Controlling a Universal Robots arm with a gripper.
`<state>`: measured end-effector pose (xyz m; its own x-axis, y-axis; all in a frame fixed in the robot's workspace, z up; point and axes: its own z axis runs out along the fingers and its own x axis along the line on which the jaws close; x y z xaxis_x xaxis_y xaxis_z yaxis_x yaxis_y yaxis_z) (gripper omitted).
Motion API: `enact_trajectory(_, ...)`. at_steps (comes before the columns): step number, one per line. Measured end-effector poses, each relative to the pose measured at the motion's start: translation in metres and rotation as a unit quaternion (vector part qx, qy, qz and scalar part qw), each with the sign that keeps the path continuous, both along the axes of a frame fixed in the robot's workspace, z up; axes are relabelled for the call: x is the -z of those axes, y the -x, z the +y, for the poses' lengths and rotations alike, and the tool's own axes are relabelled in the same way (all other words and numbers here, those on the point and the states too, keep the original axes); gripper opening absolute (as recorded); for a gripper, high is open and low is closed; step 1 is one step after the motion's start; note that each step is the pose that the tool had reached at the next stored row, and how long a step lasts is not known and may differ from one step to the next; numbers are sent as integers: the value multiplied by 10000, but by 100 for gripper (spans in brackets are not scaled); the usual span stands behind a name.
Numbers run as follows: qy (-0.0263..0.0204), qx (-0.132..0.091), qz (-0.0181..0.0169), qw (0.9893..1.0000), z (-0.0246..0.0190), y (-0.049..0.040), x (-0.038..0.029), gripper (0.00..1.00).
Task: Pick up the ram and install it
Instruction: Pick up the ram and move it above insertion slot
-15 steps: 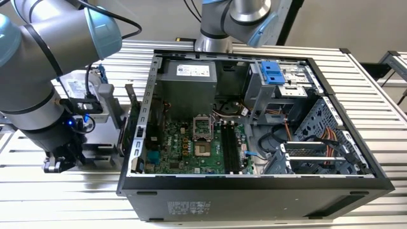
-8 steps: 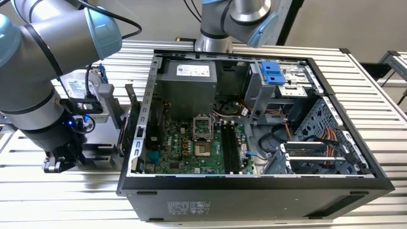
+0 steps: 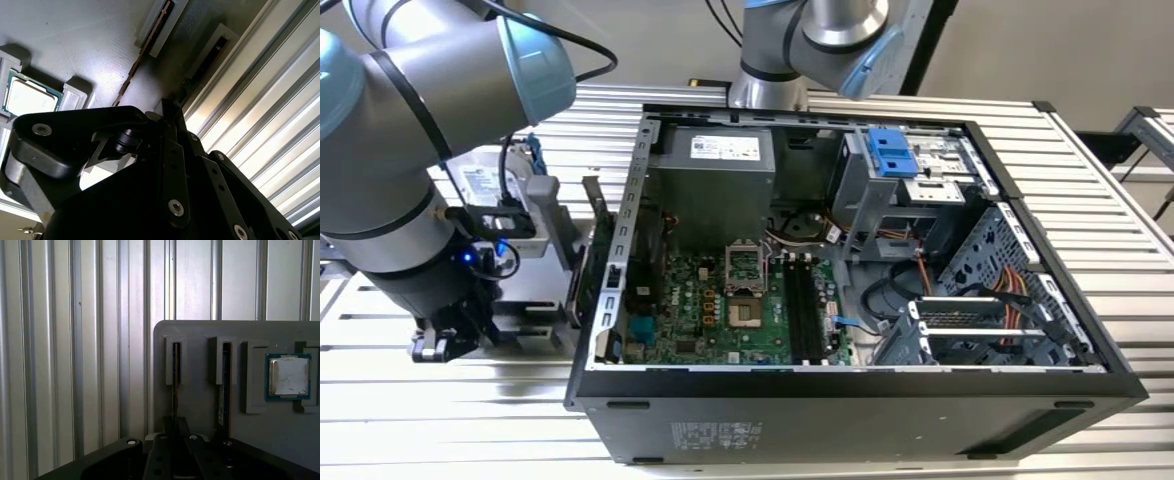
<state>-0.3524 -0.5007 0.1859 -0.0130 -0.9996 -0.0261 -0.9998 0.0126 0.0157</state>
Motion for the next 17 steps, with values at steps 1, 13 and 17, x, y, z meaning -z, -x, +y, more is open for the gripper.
enact_trajectory(1,0,0,0,10000,0,0,0,0)
enact_trajectory(13,0,0,0,10000,0,0,-70,0)
enact_trajectory(17,0,0,0,10000,0,0,-96,0)
